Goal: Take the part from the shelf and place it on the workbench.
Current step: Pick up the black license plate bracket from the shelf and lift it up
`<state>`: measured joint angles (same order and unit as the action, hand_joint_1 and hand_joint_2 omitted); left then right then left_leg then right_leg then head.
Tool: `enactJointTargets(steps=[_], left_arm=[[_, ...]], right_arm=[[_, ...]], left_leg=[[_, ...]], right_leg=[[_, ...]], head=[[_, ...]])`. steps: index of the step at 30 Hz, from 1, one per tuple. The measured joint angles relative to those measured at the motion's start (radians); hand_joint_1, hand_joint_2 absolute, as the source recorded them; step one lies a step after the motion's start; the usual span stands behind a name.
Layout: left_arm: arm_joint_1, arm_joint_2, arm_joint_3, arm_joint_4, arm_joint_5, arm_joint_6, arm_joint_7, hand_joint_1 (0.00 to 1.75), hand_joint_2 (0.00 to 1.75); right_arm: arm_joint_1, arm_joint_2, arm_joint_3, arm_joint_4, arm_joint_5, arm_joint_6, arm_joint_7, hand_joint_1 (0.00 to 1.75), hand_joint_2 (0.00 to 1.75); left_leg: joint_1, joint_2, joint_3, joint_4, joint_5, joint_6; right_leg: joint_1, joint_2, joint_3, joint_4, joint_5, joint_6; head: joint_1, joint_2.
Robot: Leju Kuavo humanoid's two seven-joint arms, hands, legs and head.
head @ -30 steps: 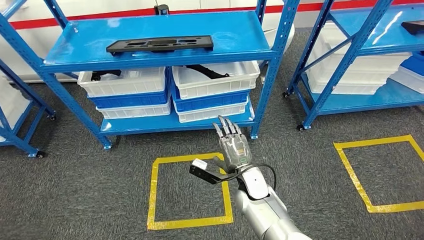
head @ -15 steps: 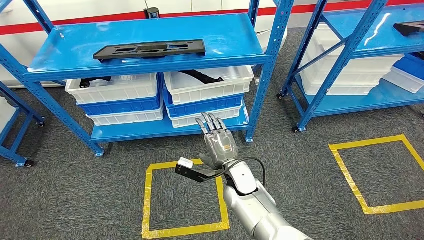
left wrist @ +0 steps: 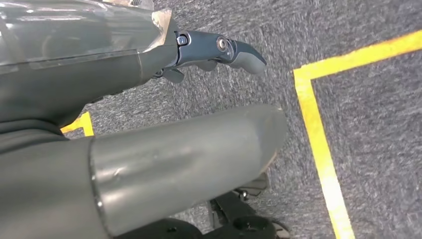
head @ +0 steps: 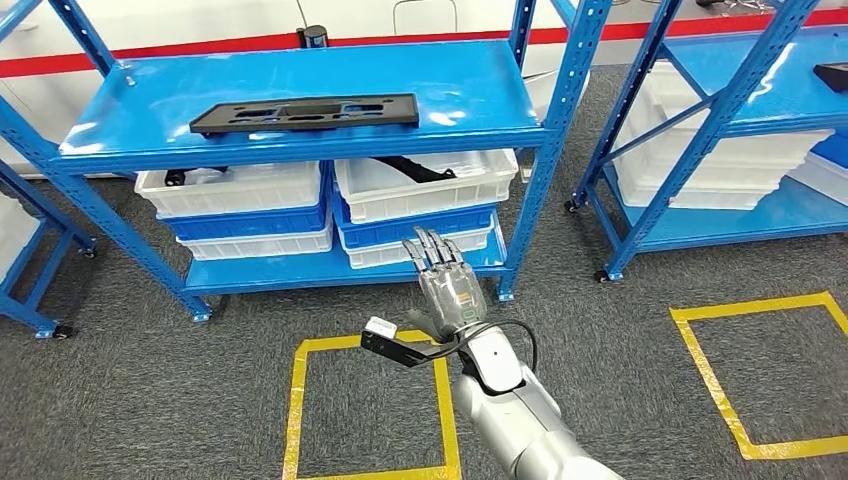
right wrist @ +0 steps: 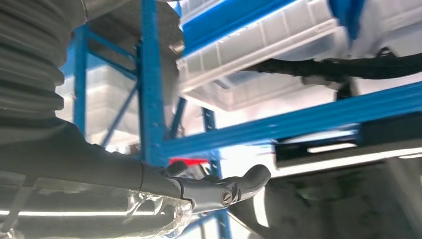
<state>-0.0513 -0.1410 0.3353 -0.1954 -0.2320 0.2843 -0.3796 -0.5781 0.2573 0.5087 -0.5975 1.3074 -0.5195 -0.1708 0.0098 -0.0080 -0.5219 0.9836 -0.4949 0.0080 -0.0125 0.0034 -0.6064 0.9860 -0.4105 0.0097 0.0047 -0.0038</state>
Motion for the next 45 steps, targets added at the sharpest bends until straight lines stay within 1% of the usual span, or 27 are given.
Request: enactJointTargets(steps=[2, 5, 6, 7, 8, 10, 11, 13, 16, 18, 20, 21, 22, 23, 24, 26, 28, 32, 34, 36, 37, 38, 40, 41, 42, 43, 45], left_arm=[[-0.001, 0.000, 0.000, 0.000, -0.005, 0.000, 0.000, 0.00, 0.00], [0.000, -0.001, 0.000, 0.000, -0.012, -0.001, 0.000, 0.00, 0.00], [0.001, -0.001, 0.000, 0.000, -0.013, -0.002, 0.000, 0.00, 0.00], [0.002, 0.000, 0.000, 0.000, -0.014, -0.001, 0.000, 0.00, 0.00], [0.002, 0.000, 0.000, 0.000, -0.014, -0.001, 0.001, 0.00, 0.00], [0.002, 0.000, 0.000, 0.001, -0.014, -0.001, 0.001, 0.00, 0.00], [0.001, 0.000, 0.000, 0.001, -0.015, -0.001, 0.002, 0.00, 0.00], [-0.001, 0.000, 0.000, 0.002, -0.017, -0.001, 0.002, 0.00, 0.00], [0.000, -0.002, 0.000, 0.003, -0.018, -0.001, 0.003, 0.00, 0.00], [0.000, -0.002, 0.000, 0.003, -0.019, 0.000, 0.003, 0.00, 0.00], [-0.002, -0.002, 0.000, 0.002, -0.019, 0.000, 0.003, 0.00, 0.00], [-0.002, -0.002, 0.000, 0.002, -0.019, 0.000, 0.003, 0.00, 0.00], [0.000, -0.002, 0.000, 0.003, -0.019, 0.000, 0.004, 0.00, 0.00], [0.001, -0.002, 0.000, 0.003, -0.019, 0.000, 0.004, 0.00, 0.00], [0.001, -0.003, 0.000, 0.003, -0.019, 0.000, 0.004, 0.00, 0.00], [0.001, -0.003, 0.000, 0.003, -0.019, 0.000, 0.004, 0.00, 0.00], [-0.001, -0.003, 0.000, 0.003, -0.019, 0.000, 0.004, 0.00, 0.00], [-0.002, -0.003, 0.000, 0.003, -0.023, 0.000, 0.003, 0.00, 0.00], [-0.002, -0.004, -0.001, 0.003, -0.029, 0.000, 0.003, 0.00, 0.00], [-0.001, -0.004, -0.002, 0.003, -0.037, -0.001, 0.004, 0.00, 0.00], [0.000, -0.004, -0.004, 0.003, -0.041, -0.002, 0.005, 0.00, 0.00], [0.000, -0.004, -0.006, 0.003, -0.045, -0.003, 0.006, 0.00, 0.00], [0.000, -0.004, -0.010, 0.003, -0.051, -0.003, 0.010, 0.00, 0.00], [-0.001, -0.004, -0.011, 0.003, -0.052, -0.003, 0.011, 0.00, 0.00], [-0.002, -0.005, -0.012, 0.004, -0.052, -0.004, 0.012, 0.00, 0.00], [-0.003, -0.006, -0.013, 0.004, -0.053, -0.004, 0.012, 0.00, 0.00], [-0.005, -0.007, -0.015, 0.004, -0.053, -0.005, 0.013, 0.00, 0.00]], right_arm=[[0.000, -0.002, 0.000, 0.000, -0.002, -0.004, 0.004, 0.00, 1.75], [0.006, -0.006, 0.000, 0.000, -0.002, -0.007, 0.007, 0.00, 1.75], [0.010, -0.008, 0.000, 0.000, -0.003, -0.007, 0.008, 0.00, 1.75], [0.015, -0.010, 0.000, 0.001, -0.003, -0.007, 0.008, 0.00, 1.75], [0.018, -0.012, 0.000, 0.001, -0.003, -0.007, 0.008, 0.00, 1.75], [0.020, -0.013, 0.000, 0.001, -0.003, -0.007, 0.008, 0.00, 1.75], [0.019, -0.013, 0.000, 0.000, -0.003, -0.007, 0.008, 0.00, 1.75], [0.019, -0.015, 0.000, 0.000, -0.004, -0.007, 0.009, 0.00, 1.75], [0.021, -0.018, 0.000, -0.003, -0.005, -0.007, 0.009, 0.00, 1.75], [0.020, -0.020, 0.000, -0.006, -0.005, -0.007, 0.009, 0.00, 1.75], [0.024, -0.024, 0.000, -0.006, -0.005, -0.007, 0.009, 0.00, 1.75], [0.028, -0.027, 0.000, -0.006, -0.005, -0.007, 0.009, 0.00, 1.31], [0.032, -0.029, 0.000, -0.006, -0.005, -0.007, 0.009, 0.00, 0.87], [0.034, -0.031, 0.000, -0.006, -0.005, -0.007, 0.009, 0.00, 0.44], [0.035, -0.032, 0.000, -0.006, -0.005, -0.007, 0.009, 0.00, 0.00], [0.034, -0.033, 0.000, -0.006, -0.005, -0.007, 0.009, 0.00, 0.87], [0.033, -0.033, 0.000, -0.007, -0.005, -0.007, 0.009, 0.00, 1.75], [0.032, -0.033, 0.000, -0.017, -0.003, -0.008, 0.008, 0.00, 1.75], [0.030, -0.031, 0.001, -0.021, 0.002, -0.008, 0.008, 0.00, 1.75], [0.031, -0.028, 0.002, -0.022, 0.008, -0.006, 0.011, 0.00, 1.75], [0.031, -0.028, 0.004, -0.022, 0.012, -0.003, 0.015, 0.00, 1.75], [0.032, -0.027, 0.005, -0.022, 0.016, -0.001, 0.019, 0.00, 1.75], [0.030, -0.024, 0.008, -0.022, 0.023, 0.003, 0.026, 0.00, 1.75], [0.027, -0.021, 0.010, -0.022, 0.024, 0.003, 0.027, 0.00, 1.75], [0.024, -0.019, 0.011, -0.022, 0.025, 0.004, 0.028, 0.00, 1.75], [0.021, -0.018, 0.012, -0.022, 0.026, 0.004, 0.029, 0.00, 1.75], [0.016, -0.015, 0.015, -0.022, 0.027, 0.004, 0.030, 0.00, 1.75]], left_leg=[[0.005, 0.003, -0.020, 0.048, -0.027, -0.011], [0.010, 0.005, -0.131, 0.236, -0.092, -0.024], [0.011, 0.005, -0.165, 0.278, -0.094, -0.026], [0.012, 0.005, -0.185, 0.286, -0.077, -0.027], [0.012, 0.005, -0.183, 0.253, -0.039, -0.026], [0.011, 0.006, -0.139, 0.126, 0.049, -0.020], [0.009, 0.007, -0.113, 0.070, 0.073, -0.016], [0.003, 0.007, -0.089, 0.026, 0.074, -0.005], [0.003, 0.005, -0.077, 0.014, 0.067, 0.016], [0.007, 0.006, -0.062, 0.005, 0.063, 0.030], [0.004, 0.005, -0.054, 0.004, 0.054, 0.038], [0.003, 0.003, -0.049, 0.004, 0.049, 0.040], [0.002, 0.001, -0.042, 0.005, 0.043, 0.040], [0.001, 0.000, -0.033, 0.005, 0.036, 0.039], [0.000, -0.002, -0.022, 0.005, 0.028, 0.037], [-0.003, -0.004, -0.006, 0.006, 0.011, 0.030], [-0.006, -0.005, 0.001, 0.006, -0.005, 0.020], [0.001, -0.001, 0.004, 0.032, -0.036, -0.004], [0.005, 0.002, -0.050, 0.141, -0.084, -0.015], [0.011, 0.003, -0.138, 0.269, -0.122, -0.024], [0.013, 0.004, -0.168, 0.296, -0.115, -0.027], [0.015, 0.005, -0.178, 0.282, -0.084, -0.029], [0.019, 0.007, -0.145, 0.156, 0.019, -0.029], [0.018, 0.009, -0.119, 0.089, 0.055, -0.027], [0.016, 0.009, -0.099, 0.044, 0.074, -0.023], [0.014, 0.009, -0.089, 0.025, 0.076, -0.018], [0.009, 0.006, -0.084, 0.023, 0.068, -0.004]], right_leg=[[-0.005, 0.003, 0.012, -0.003, -0.007, -0.017], [-0.004, 0.003, 0.029, -0.004, -0.023, -0.033], [-0.003, 0.003, 0.035, -0.004, -0.029, -0.034], [-0.003, 0.004, 0.043, -0.004, -0.035, -0.033], [-0.003, 0.005, 0.052, -0.004, -0.042, -0.031], [-0.002, 0.007, 0.072, -0.004, -0.057, -0.025], [0.001, 0.008, 0.078, -0.004, -0.064, -0.020], [0.007, 0.007, 0.083, -0.006, -0.073, -0.008], [0.010, 0.005, 0.080, 0.004, -0.087, 0.007], [0.010, 0.004, 0.037, 0.088, -0.119, 0.006], [0.009, 0.003, -0.052, 0.237, -0.163, 0.002], [0.009, 0.003, -0.093, 0.293, -0.172, 0.004], [0.009, 0.003, -0.117, 0.312, -0.163, 0.010], [0.009, 0.003, -0.118, 0.287, -0.135, 0.018], [0.009, 0.003, -0.099, 0.223, -0.094, 0.025], [0.011, 0.001, -0.040, 0.072, -0.018, 0.028], [0.013, 0.000, -0.010, 0.004, 0.006, 0.013], [0.002, 0.003, 0.014, -0.010, -0.004, -0.018], [-0.002, 0.003, 0.031, -0.015, -0.013, -0.032], [-0.002, 0.004, 0.041, -0.014, -0.024, -0.036], [-0.002, 0.004, 0.047, -0.014, -0.030, -0.035], [-0.002, 0.005, 0.055, -0.013, -0.037, -0.033], [-0.003, 0.007, 0.075, -0.012, -0.053, -0.025], [0.001, 0.008, 0.083, -0.011, -0.062, -0.019], [0.004, 0.008, 0.087, -0.010, -0.070, -0.013], [0.007, 0.008, 0.089, -0.010, -0.075, -0.007], [0.010, 0.008, 0.091, -0.013, -0.081, 0.005]], head=[[-0.007, 0.000], [-0.021, 0.000], [-0.022, 0.000], [-0.023, 0.000], [-0.024, 0.000], [-0.028, 0.000], [-0.029, 0.000], [-0.029, 0.000], [-0.022, 0.000], [-0.016, 0.000], [-0.009, 0.000], [-0.006, 0.000], [-0.003, 0.000], [-0.001, 0.000], [0.002, 0.000], [0.007, 0.000], [0.007, 0.000], [-0.002, 0.000], [-0.013, 0.000], [-0.020, 0.000], [-0.021, 0.000], [-0.022, 0.000], [-0.026, 0.000], [-0.028, 0.000], [-0.029, 0.000], [-0.028, 0.000], [-0.023, 0.000]])
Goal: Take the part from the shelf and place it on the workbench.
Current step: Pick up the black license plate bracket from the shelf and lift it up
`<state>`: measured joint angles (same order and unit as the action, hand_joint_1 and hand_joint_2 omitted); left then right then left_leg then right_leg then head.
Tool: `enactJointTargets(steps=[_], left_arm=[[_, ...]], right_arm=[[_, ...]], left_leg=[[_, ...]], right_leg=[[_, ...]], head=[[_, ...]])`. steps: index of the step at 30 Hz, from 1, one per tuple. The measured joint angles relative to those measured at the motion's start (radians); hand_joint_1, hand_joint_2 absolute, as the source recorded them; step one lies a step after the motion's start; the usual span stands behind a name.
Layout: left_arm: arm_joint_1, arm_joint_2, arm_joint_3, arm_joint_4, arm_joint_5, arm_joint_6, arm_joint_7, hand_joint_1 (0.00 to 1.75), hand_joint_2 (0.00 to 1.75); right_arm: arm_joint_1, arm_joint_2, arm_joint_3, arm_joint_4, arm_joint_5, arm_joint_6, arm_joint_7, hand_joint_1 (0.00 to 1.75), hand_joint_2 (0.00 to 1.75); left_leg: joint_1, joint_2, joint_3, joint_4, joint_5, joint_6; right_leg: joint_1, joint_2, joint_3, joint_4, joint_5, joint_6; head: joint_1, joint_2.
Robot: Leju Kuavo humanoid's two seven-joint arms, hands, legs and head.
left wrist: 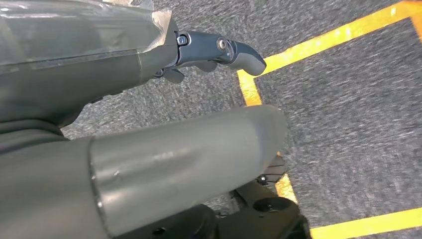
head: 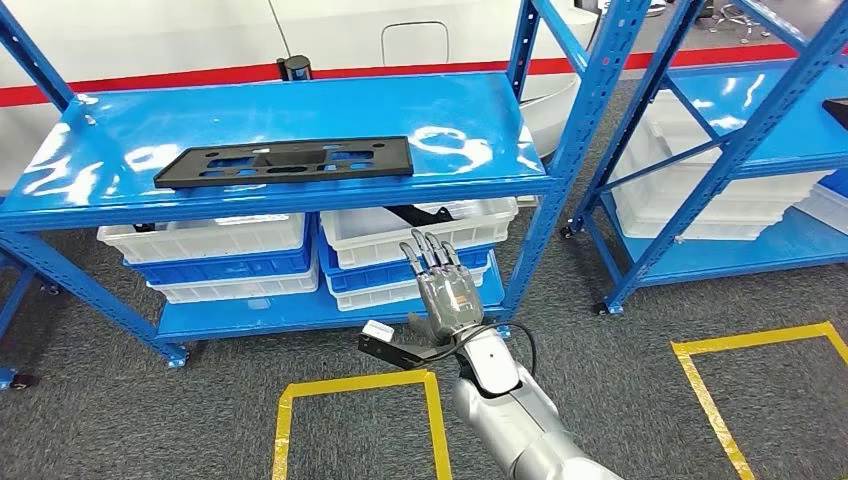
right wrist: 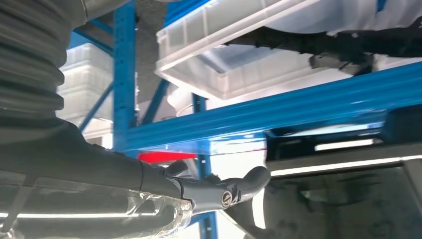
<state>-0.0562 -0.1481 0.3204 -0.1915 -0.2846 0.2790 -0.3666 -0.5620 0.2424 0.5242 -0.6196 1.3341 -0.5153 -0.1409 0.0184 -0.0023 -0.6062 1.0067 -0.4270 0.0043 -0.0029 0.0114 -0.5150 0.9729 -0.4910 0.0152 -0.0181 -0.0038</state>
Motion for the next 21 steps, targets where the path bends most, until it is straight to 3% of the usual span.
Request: enactJointTargets(steps=[2, 3, 6, 7, 8, 10, 12, 13, 16, 18, 21], left_arm=[[0.000, -0.001, 0.000, 0.000, 0.000, 0.000, 0.001, 0.00, 0.00], [-0.001, -0.002, 0.000, 0.000, -0.001, -0.001, 0.001, 0.00, 0.00], [-0.007, -0.003, -0.001, 0.000, -0.006, 0.000, 0.004, 0.00, 0.00], [-0.008, -0.004, -0.001, 0.000, -0.008, 0.000, 0.005, 0.00, 0.00], [-0.009, -0.004, -0.001, 0.000, -0.009, 0.001, 0.006, 0.00, 0.00], [-0.010, -0.006, -0.001, 0.000, -0.012, 0.002, 0.007, 0.00, 0.00], [-0.012, -0.007, -0.001, 0.000, -0.016, 0.002, 0.007, 0.00, 0.00], [-0.014, -0.008, -0.001, 0.000, -0.017, 0.002, 0.008, 0.00, 0.00], [-0.017, -0.009, -0.001, 0.000, -0.019, 0.002, 0.010, 0.00, 0.00], [-0.018, -0.010, -0.001, -0.001, -0.019, 0.003, 0.009, 0.00, 0.00], [-0.019, -0.010, -0.001, -0.001, -0.019, 0.005, 0.007, 0.00, 0.00]], right_arm=[[-0.006, 0.004, 0.003, 0.000, 0.001, 0.003, -0.001, 0.00, 1.75], [-0.010, 0.007, 0.004, 0.001, 0.001, 0.008, -0.002, 0.00, 1.75], [-0.023, 0.015, 0.011, 0.011, 0.006, 0.021, -0.004, 0.00, 1.75], [-0.027, 0.019, 0.015, 0.017, 0.008, 0.021, -0.004, 0.00, 1.75], [-0.031, 0.025, 0.018, 0.024, 0.010, 0.021, -0.005, 0.00, 1.75], [-0.049, 0.040, 0.027, 0.038, 0.013, 0.022, -0.007, 0.00, 1.75], [-0.076, 0.058, 0.037, 0.052, 0.017, 0.028, -0.008, 0.00, 1.75], [-0.089, 0.067, 0.042, 0.058, 0.016, 0.032, -0.008, 0.00, 1.75], [-0.121, 0.089, 0.067, 0.070, -0.009, 0.050, -0.008, 0.00, 1.75], [-0.137, 0.101, 0.092, 0.071, -0.036, 0.063, -0.004, 0.00, 1.75], [-0.148, 0.109, 0.139, 0.072, -0.063, 0.074, 0.004, 0.00, 1.75]], left_leg=[[0.000, 0.000, 0.009, -0.008, -0.001, 0.016], [0.001, 0.000, 0.015, -0.012, -0.003, 0.023], [-0.003, 0.000, 0.025, -0.014, -0.013, 0.038], [-0.004, -0.002, 0.030, -0.014, -0.018, 0.039], [-0.005, -0.004, 0.036, -0.014, -0.023, 0.038], [-0.006, -0.007, 0.053, -0.014, -0.034, 0.034], [-0.010, -0.008, 0.064, -0.013, -0.048, 0.026], [-0.011, -0.008, 0.067, -0.012, -0.053, 0.021], [-0.006, -0.006, 0.070, -0.012, -0.064, 0.002], [-0.002, -0.004, 0.053, 0.030, -0.089, -0.010], [0.004, -0.002, -0.050, 0.215, -0.163, -0.026]], right_leg=[[0.000, -0.002, -0.009, 0.021, -0.012, 0.009], [0.000, -0.004, -0.032, 0.065, -0.029, 0.009], [-0.003, -0.005, -0.164, 0.280, -0.093, 0.003], [-0.003, -0.005, -0.196, 0.318, -0.094, 0.006], [-0.003, -0.005, -0.206, 0.314, -0.076, 0.013], [-0.003, -0.005, -0.166, 0.190, 0.000, 0.028], [-0.001, -0.007, -0.111, 0.057, 0.065, 0.023], [0.001, -0.007, -0.098, 0.027, 0.077, 0.014], [0.000, -0.005, -0.089, 0.014, 0.077, -0.012], [-0.007, -0.004, -0.077, 0.005, 0.075, -0.026], [-0.009, -0.004, -0.061, 0.002, 0.065, -0.041]], head=[[0.005, 0.000], [0.008, 0.000], [0.017, 0.000], [0.020, 0.000], [0.022, 0.000], [0.026, 0.000], [0.029, 0.000], [0.029, 0.000], [0.025, 0.000], [0.020, 0.000], [0.005, 0.000]])
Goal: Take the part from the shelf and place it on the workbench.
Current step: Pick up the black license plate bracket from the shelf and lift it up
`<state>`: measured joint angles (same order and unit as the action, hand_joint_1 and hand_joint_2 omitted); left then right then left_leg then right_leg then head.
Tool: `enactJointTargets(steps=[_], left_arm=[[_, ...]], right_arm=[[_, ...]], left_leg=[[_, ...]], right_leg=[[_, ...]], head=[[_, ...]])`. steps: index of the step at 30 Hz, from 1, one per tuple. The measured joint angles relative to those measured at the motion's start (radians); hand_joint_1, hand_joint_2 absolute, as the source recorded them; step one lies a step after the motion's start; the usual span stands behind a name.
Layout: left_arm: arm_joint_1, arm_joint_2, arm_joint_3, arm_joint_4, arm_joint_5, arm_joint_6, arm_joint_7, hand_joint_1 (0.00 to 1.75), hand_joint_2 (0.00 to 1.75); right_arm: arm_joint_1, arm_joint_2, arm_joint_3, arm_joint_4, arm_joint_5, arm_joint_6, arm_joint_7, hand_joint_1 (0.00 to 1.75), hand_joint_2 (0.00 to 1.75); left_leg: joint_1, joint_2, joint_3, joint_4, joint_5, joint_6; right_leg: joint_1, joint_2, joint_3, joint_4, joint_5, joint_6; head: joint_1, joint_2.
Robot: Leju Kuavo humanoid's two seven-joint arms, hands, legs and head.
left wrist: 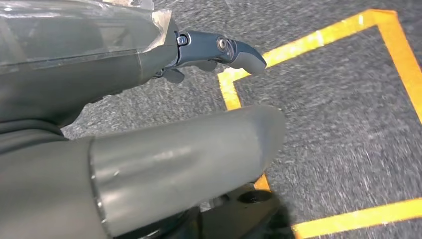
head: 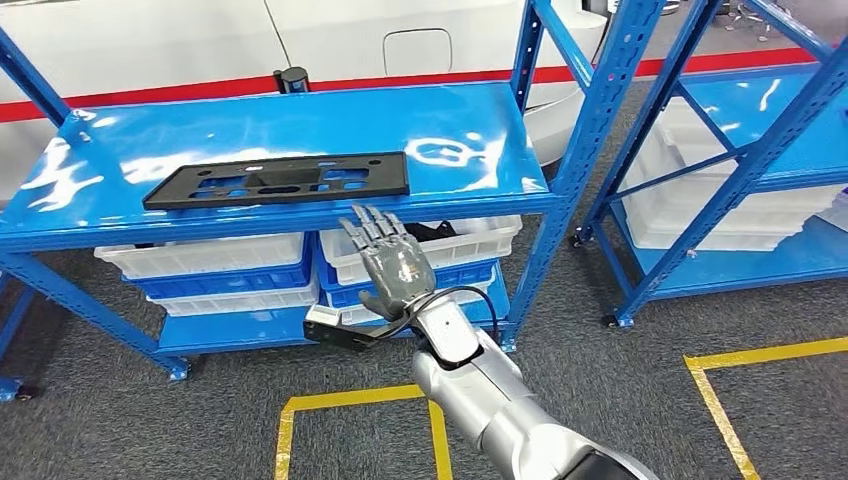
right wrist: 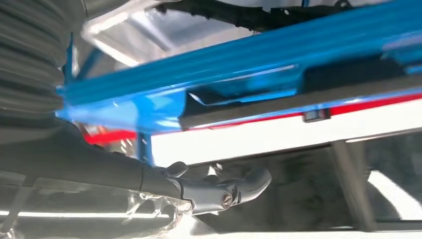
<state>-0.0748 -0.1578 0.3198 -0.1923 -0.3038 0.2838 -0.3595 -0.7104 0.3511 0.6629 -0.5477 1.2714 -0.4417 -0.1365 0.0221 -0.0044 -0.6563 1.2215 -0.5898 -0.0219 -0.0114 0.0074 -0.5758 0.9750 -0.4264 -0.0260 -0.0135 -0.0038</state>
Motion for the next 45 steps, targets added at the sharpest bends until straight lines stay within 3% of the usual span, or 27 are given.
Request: enactJointTargets(steps=[1, 2, 3, 5, 7, 10, 12, 15, 16, 17, 18, 20, 22, 24, 27, 29, 31, 32, 33, 35, 37, 42, 43, 45], left_arm=[[0.001, 0.000, 0.000, 0.000, 0.000, 0.000, 0.000, 0.00, 0.00], [0.001, 0.000, 0.000, 0.000, 0.000, 0.000, 0.000, 0.00, 0.00], [0.001, 0.001, 0.000, 0.000, 0.000, 0.000, 0.000, 0.00, 0.00], [0.001, 0.002, 0.000, 0.000, 0.000, 0.000, 0.000, 0.00, 0.00], [-0.001, 0.002, 0.000, 0.000, 0.000, 0.000, 0.000, 0.00, 0.00], [-0.002, 0.001, 0.000, 0.000, 0.001, 0.000, 0.000, 0.00, 0.00], [-0.002, 0.001, 0.000, 0.000, 0.001, 0.000, 0.000, 0.00, 0.00], [-0.002, 0.001, 0.000, 0.000, 0.000, 0.001, -0.001, 0.00, 0.00], [-0.002, 0.001, 0.000, 0.000, 0.000, 0.001, -0.001, 0.00, 0.00], [-0.002, 0.001, 0.000, 0.000, -0.001, 0.001, -0.001, 0.00, 0.00], [-0.002, 0.001, 0.000, 0.000, -0.001, 0.001, -0.001, 0.00, 0.00], [-0.003, 0.001, 0.000, 0.000, -0.004, 0.000, -0.001, 0.00, 0.00], [-0.004, 0.000, 0.000, 0.000, -0.007, 0.000, -0.002, 0.00, 0.00], [-0.005, -0.002, 0.000, 0.000, -0.010, 0.000, -0.002, 0.00, 0.00], [-0.009, -0.005, 0.000, -0.001, -0.010, 0.000, -0.004, 0.00, 0.00], [-0.010, -0.006, 0.000, -0.001, -0.010, 0.000, -0.005, 0.00, 0.00], [-0.010, -0.007, 0.000, 0.000, -0.010, 0.000, -0.006, 0.00, 0.00], [-0.009, -0.007, 0.000, 0.000, -0.010, 0.000, -0.006, 0.00, 0.00], [-0.009, -0.007, 0.000, 0.000, -0.010, 0.001, -0.006, 0.00, 0.00], [-0.009, -0.006, 0.000, 0.000, -0.010, 0.001, -0.006, 0.00, 0.00], [-0.011, -0.007, 0.000, 0.000, -0.010, 0.001, -0.006, 0.00, 0.00], [-0.012, -0.011, 0.001, 0.000, -0.012, 0.001, -0.006, 0.00, 0.00], [-0.012, -0.012, 0.001, 0.000, -0.012, 0.001, -0.006, 0.00, 0.00], [-0.012, -0.013, 0.001, 0.000, -0.014, 0.001, -0.006, 0.00, 0.00]], right_arm=[[-0.001, 0.000, 0.013, 0.001, -0.004, 0.001, 0.001, 0.00, 1.75], [-0.001, 0.000, 0.022, 0.001, -0.007, 0.002, 0.002, 0.00, 1.75], [-0.001, 0.000, 0.030, 0.001, -0.009, 0.002, 0.003, 0.00, 1.75], [-0.003, 0.001, 0.040, 0.001, -0.010, 0.003, 0.003, 0.00, 1.75], [-0.007, 0.001, 0.047, 0.002, -0.011, 0.003, 0.005, 0.00, 1.75], [-0.011, 0.001, 0.054, 0.002, -0.011, 0.003, 0.006, 0.00, 1.75], [-0.016, 0.000, 0.056, 0.001, -0.016, 0.003, 0.006, 0.00, 1.75], [-0.021, -0.001, 0.070, 0.004, -0.045, 0.003, 0.011, 0.00, 1.75], [-0.021, -0.001, 0.078, 0.006, -0.056, 0.003, 0.016, 0.00, 1.75], [-0.022, -0.001, 0.086, 0.009, -0.066, 0.004, 0.023, 0.00, 1.75], [-0.024, -0.001, 0.095, 0.011, -0.075, 0.004, 0.032, 0.00, 1.75], [-0.034, -0.001, 0.114, 0.016, -0.091, 0.002, 0.047, 0.00, 1.75], [-0.050, -0.001, 0.134, 0.023, -0.108, -0.001, 0.058, 0.00, 1.75], [-0.060, -0.001, 0.151, 0.030, -0.123, -0.003, 0.066, 0.00, 1.75], [-0.066, 0.001, 0.175, 0.040, -0.142, -0.005, 0.074, 0.00, 1.75], [-0.067, 0.001, 0.194, 0.049, -0.151, -0.007, 0.080, 0.00, 1.75], [-0.066, 0.001, 0.212, 0.060, -0.157, -0.008, 0.085, 0.00, 1.75], [-0.064, 0.001, 0.220, 0.066, -0.160, -0.009, 0.088, 0.00, 1.75], [-0.064, 0.001, 0.229, 0.070, -0.163, -0.010, 0.093, 0.00, 1.75], [-0.065, 0.001, 0.244, 0.076, -0.168, -0.011, 0.104, 0.00, 1.75], [-0.071, 0.000, 0.255, 0.083, -0.174, -0.015, 0.114, 0.00, 1.75], [-0.087, 0.000, 0.272, 0.106, -0.181, -0.027, 0.124, 0.00, 1.75], [-0.091, -0.001, 0.274, 0.110, -0.180, -0.030, 0.127, 0.00, 1.75], [-0.095, -0.002, 0.280, 0.125, -0.175, -0.037, 0.135, 0.00, 1.75]], left_leg=[[0.002, 0.000, -0.033, 0.043, -0.005, -0.004], [0.003, 0.001, -0.050, 0.049, 0.012, -0.006], [0.005, 0.001, -0.045, 0.016, 0.047, -0.007], [0.007, 0.004, 0.009, -0.121, 0.131, -0.006], [0.004, 0.003, 0.052, -0.209, 0.163, 0.004], [-0.002, 0.000, 0.061, -0.220, 0.158, 0.027], [-0.001, 0.000, 0.068, -0.226, 0.159, 0.043], [-0.003, 0.001, 0.073, -0.229, 0.154, 0.059], [-0.005, 0.000, 0.074, -0.229, 0.152, 0.060], [-0.006, 0.000, 0.077, -0.229, 0.150, 0.060], [-0.006, -0.002, 0.081, -0.229, 0.146, 0.059], [-0.007, -0.005, 0.092, -0.229, 0.138, 0.054], [-0.011, -0.006, 0.100, -0.227, 0.128, 0.045], [-0.011, -0.005, 0.102, -0.227, 0.120, 0.033], [-0.005, -0.003, 0.095, -0.202, 0.099, 0.016], [-0.001, -0.001, 0.047, -0.101, 0.052, 0.007], [0.002, 0.001, -0.028, 0.022, 0.010, -0.001], [0.003, 0.001, -0.054, 0.049, 0.013, -0.003], [0.004, 0.001, -0.060, 0.036, 0.038, -0.005], [0.007, 0.003, -0.016, -0.088, 0.123, -0.004], [0.005, 0.004, 0.036, -0.196, 0.167, 0.004], [-0.002, 0.000, 0.057, -0.224, 0.166, 0.040], [-0.001, 0.001, 0.061, -0.228, 0.167, 0.047], [-0.002, 0.002, 0.065, -0.231, 0.165, 0.057]], right_leg=[[0.001, 0.000, 0.004, 0.000, -0.004, -0.002], [0.001, 0.000, 0.008, 0.001, -0.008, -0.001], [0.001, 0.001, 0.013, 0.002, -0.013, 0.001], [0.002, 0.003, 0.025, 0.005, -0.025, 0.009], [0.007, 0.004, 0.030, 0.007, -0.034, 0.019], [0.011, 0.003, 0.030, 0.006, -0.040, 0.036], [0.011, 0.002, 0.011, 0.043, -0.059, 0.042], [0.009, 0.000, -0.105, 0.246, -0.131, 0.036], [0.008, 0.000, -0.143, 0.305, -0.145, 0.038], [0.008, 0.000, -0.162, 0.326, -0.141, 0.043], [0.008, 0.000, -0.156, 0.299, -0.119, 0.051], [0.009, -0.001, -0.095, 0.155, -0.048, 0.061], [0.011, -0.004, -0.041, 0.038, 0.000, 0.054], [0.014, -0.004, -0.028, 0.013, 0.009, 0.038], [0.005, -0.002, -0.013, 0.002, 0.009, 0.016], [0.001, -0.002, 0.000, -0.004, 0.005, 0.005], [0.002, -0.002, 0.005, -0.002, -0.001, -0.001], [0.002, -0.001, 0.006, -0.001, -0.004, -0.001], [0.002, 0.000, 0.008, 0.000, -0.007, 0.000], [0.002, 0.002, 0.017, 0.005, -0.018, 0.006], [0.008, 0.003, 0.021, 0.008, -0.027, 0.016], [0.012, 0.002, 0.012, 0.027, -0.045, 0.042], [0.012, 0.002, -0.007, 0.064, -0.062, 0.043], [0.010, 0.001, -0.083, 0.199, -0.111, 0.038]], head=[[-0.002, 0.000], [-0.003, 0.000], [-0.005, 0.000], [-0.008, 0.000], [-0.009, 0.000], [-0.004, 0.000], [0.002, 0.000], [0.015, 0.000], [0.017, 0.000], [0.018, 0.000], [0.020, 0.000], [0.023, 0.000], [0.025, 0.000], [0.024, 0.000], [0.019, 0.000], [0.008, 0.000], [0.001, 0.000], [0.000, 0.000], [-0.001, 0.000], [-0.005, 0.000], [-0.007, 0.000], [0.001, 0.000], [0.005, 0.000], [0.013, 0.000]])
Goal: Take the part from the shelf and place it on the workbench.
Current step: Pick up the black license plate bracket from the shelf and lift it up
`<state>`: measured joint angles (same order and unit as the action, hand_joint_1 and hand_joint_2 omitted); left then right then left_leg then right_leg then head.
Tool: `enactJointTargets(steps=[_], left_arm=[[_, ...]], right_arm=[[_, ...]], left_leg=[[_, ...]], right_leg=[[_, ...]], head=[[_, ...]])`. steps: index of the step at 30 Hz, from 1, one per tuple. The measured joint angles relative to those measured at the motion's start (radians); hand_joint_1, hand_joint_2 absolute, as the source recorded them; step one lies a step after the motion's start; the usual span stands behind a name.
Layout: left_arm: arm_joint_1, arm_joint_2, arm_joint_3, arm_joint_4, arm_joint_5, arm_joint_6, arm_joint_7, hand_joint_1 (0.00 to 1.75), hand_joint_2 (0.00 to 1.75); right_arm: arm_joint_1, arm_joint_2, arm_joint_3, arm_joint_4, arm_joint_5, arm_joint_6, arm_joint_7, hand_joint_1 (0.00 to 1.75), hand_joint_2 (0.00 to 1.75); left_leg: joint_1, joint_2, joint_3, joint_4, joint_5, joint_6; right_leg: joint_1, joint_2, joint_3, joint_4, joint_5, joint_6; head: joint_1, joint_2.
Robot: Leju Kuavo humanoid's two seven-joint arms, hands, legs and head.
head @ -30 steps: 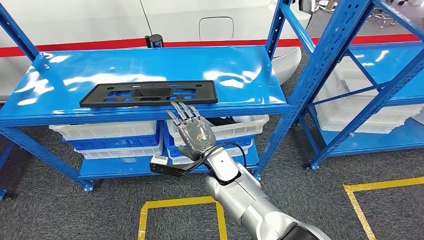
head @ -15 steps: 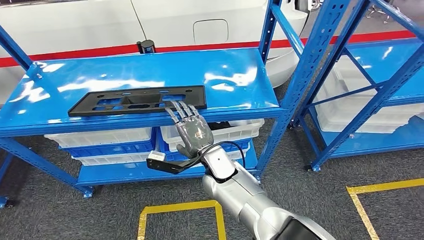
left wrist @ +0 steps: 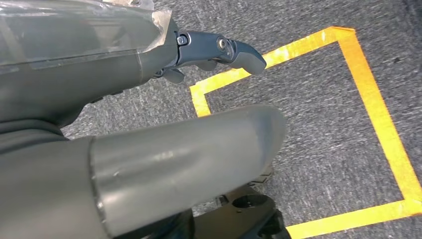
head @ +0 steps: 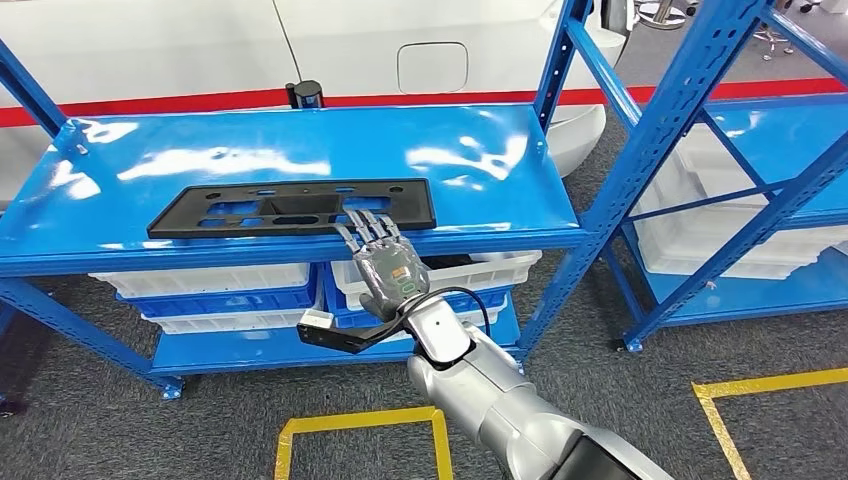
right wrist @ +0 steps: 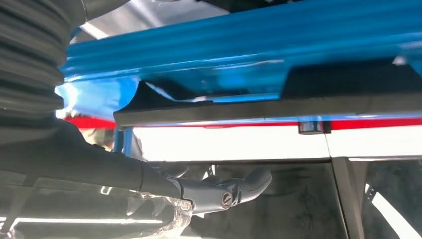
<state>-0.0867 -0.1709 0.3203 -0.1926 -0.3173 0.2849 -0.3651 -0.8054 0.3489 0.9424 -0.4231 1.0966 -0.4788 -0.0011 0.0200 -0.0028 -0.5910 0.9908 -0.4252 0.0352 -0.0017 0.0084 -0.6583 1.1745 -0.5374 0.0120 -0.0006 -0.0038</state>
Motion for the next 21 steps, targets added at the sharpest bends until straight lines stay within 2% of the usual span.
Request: enactJointTargets(steps=[1, 2, 3, 4, 5, 6, 7, 8, 10, 11, 13, 14, 16, 17, 18, 19, 21], left_arm=[[0.000, 0.000, 0.000, 0.000, -0.001, 0.000, 0.000, 0.00, 0.00], [0.000, -0.001, 0.000, 0.000, -0.002, 0.000, 0.001, 0.00, 0.00], [0.001, -0.001, 0.000, 0.000, -0.002, -0.001, 0.002, 0.00, 0.00], [0.001, -0.002, 0.000, 0.000, -0.003, -0.001, 0.003, 0.00, 0.00], [0.001, -0.003, 0.000, 0.000, -0.004, -0.002, 0.003, 0.00, 0.00], [0.001, -0.004, 0.000, 0.000, -0.005, -0.002, 0.003, 0.00, 0.00], [0.000, -0.005, 0.000, 0.000, -0.006, -0.003, 0.003, 0.00, 0.00], [0.000, -0.006, 0.000, 0.000, -0.007, -0.004, 0.003, 0.00, 0.00], [0.000, -0.008, 0.000, 0.000, -0.008, -0.006, 0.003, 0.00, 0.00], [-0.001, -0.009, 0.000, 0.000, -0.009, -0.007, 0.003, 0.00, 0.00], [-0.002, -0.010, 0.000, 0.000, -0.010, -0.007, 0.003, 0.00, 0.00], [-0.002, -0.010, 0.000, 0.000, -0.010, -0.006, 0.003, 0.00, 0.00], [-0.001, -0.010, 0.000, 0.000, -0.010, -0.005, 0.004, 0.00, 0.00], [0.000, -0.010, 0.000, 0.000, -0.010, -0.004, 0.004, 0.00, 0.00], [0.000, -0.010, 0.000, 0.000, -0.010, -0.004, 0.004, 0.00, 0.00], [0.001, -0.010, 0.000, 0.000, -0.010, -0.003, 0.004, 0.00, 0.00], [0.001, -0.010, 0.000, 0.000, -0.009, -0.003, 0.004, 0.00, 0.00]], right_arm=[[0.000, -0.001, 0.004, 0.008, 0.003, -0.002, 0.004, 0.00, 1.75], [0.000, -0.002, 0.007, 0.017, 0.006, -0.003, 0.008, 0.00, 1.75], [0.001, -0.003, 0.010, 0.024, 0.009, -0.003, 0.011, 0.00, 1.75], [0.001, -0.003, 0.012, 0.029, 0.012, -0.003, 0.014, 0.00, 1.75], [0.000, -0.003, 0.015, 0.033, 0.014, -0.003, 0.016, 0.00, 1.75], [0.000, -0.002, 0.017, 0.036, 0.016, -0.002, 0.018, 0.00, 1.75], [-0.001, -0.001, 0.019, 0.039, 0.018, -0.002, 0.021, 0.00, 1.75], [-0.002, 0.000, 0.022, 0.041, 0.019, -0.002, 0.023, 0.00, 1.75], [-0.003, 0.001, 0.025, 0.046, 0.021, -0.002, 0.027, 0.00, 1.75], [-0.003, 0.002, 0.025, 0.048, 0.022, -0.002, 0.028, 0.00, 1.75], [-0.005, 0.003, 0.025, 0.051, 0.022, -0.001, 0.029, 0.00, 1.75], [-0.006, 0.003, 0.026, 0.052, 0.022, -0.001, 0.029, 0.00, 1.75], [-0.006, 0.003, 0.030, 0.056, 0.023, 0.002, 0.029, 0.00, 1.75], [-0.006, 0.003, 0.032, 0.057, 0.023, 0.003, 0.029, 0.00, 1.75], [-0.005, 0.002, 0.034, 0.059, 0.023, 0.004, 0.029, 0.00, 1.75], [-0.005, 0.002, 0.035, 0.060, 0.023, 0.005, 0.029, 0.00, 1.75], [-0.005, 0.003, 0.037, 0.061, 0.023, 0.006, 0.029, 0.00, 1.75]], left_leg=[[-0.001, 0.000, 0.000, 0.000, -0.002, 0.002], [-0.002, -0.001, 0.001, 0.000, -0.003, 0.003], [-0.003, -0.003, 0.003, 0.001, -0.005, 0.003], [-0.003, -0.004, 0.006, 0.001, -0.007, 0.001], [-0.004, -0.006, 0.010, 0.001, -0.010, -0.001], [-0.005, -0.007, 0.013, 0.002, -0.014, -0.005], [-0.007, -0.007, 0.016, 0.002, -0.018, -0.010], [-0.008, -0.007, 0.018, 0.003, -0.022, -0.015], [-0.006, -0.006, 0.020, 0.002, -0.027, -0.026], [-0.004, -0.005, 0.020, 0.003, -0.030, -0.032], [0.000, -0.003, 0.005, 0.044, -0.057, -0.042], [0.002, -0.003, -0.018, 0.093, -0.082, -0.047], [0.003, -0.002, -0.090, 0.225, -0.135, -0.056], [0.005, -0.001, -0.121, 0.271, -0.145, -0.059], [0.006, -0.001, -0.137, 0.282, -0.134, -0.061], [0.007, 0.000, -0.132, 0.252, -0.104, -0.062], [0.010, 0.002, -0.075, 0.118, -0.027, -0.060]], right_leg=[[-0.001, 0.000, -0.041, 0.068, -0.019, 0.000], [-0.001, 0.000, -0.070, 0.110, -0.026, 0.003], [-0.001, 0.000, -0.077, 0.109, -0.015, 0.009], [-0.001, -0.001, -0.060, 0.064, 0.011, 0.017], [-0.001, -0.002, -0.026, -0.013, 0.046, 0.024], [-0.001, -0.003, 0.009, -0.089, 0.078, 0.025], [0.000, -0.005, 0.038, -0.148, 0.101, 0.022], [0.002, -0.006, 0.053, -0.181, 0.114, 0.015], [0.004, -0.006, 0.060, -0.190, 0.118, -0.002], [0.000, -0.005, 0.063, -0.194, 0.118, -0.009], [-0.008, -0.005, 0.076, -0.202, 0.119, -0.024], [-0.011, -0.006, 0.083, -0.205, 0.118, -0.029], [-0.009, -0.006, 0.087, -0.205, 0.114, -0.036], [-0.008, -0.006, 0.088, -0.205, 0.112, -0.038], [-0.008, -0.005, 0.089, -0.203, 0.109, -0.039], [-0.008, -0.004, 0.091, -0.201, 0.106, -0.037], [-0.008, -0.001, 0.096, -0.196, 0.097, -0.030]], head=[[0.003, 0.000], [0.005, 0.000], [0.006, 0.000], [0.008, 0.000], [0.010, 0.000], [0.012, 0.000], [0.014, 0.000], [0.014, 0.000], [0.012, 0.000], [0.010, 0.000], [0.005, 0.000], [0.000, 0.000], [-0.010, 0.000], [-0.012, 0.000], [-0.013, 0.000], [-0.014, 0.000], [-0.018, 0.000]])
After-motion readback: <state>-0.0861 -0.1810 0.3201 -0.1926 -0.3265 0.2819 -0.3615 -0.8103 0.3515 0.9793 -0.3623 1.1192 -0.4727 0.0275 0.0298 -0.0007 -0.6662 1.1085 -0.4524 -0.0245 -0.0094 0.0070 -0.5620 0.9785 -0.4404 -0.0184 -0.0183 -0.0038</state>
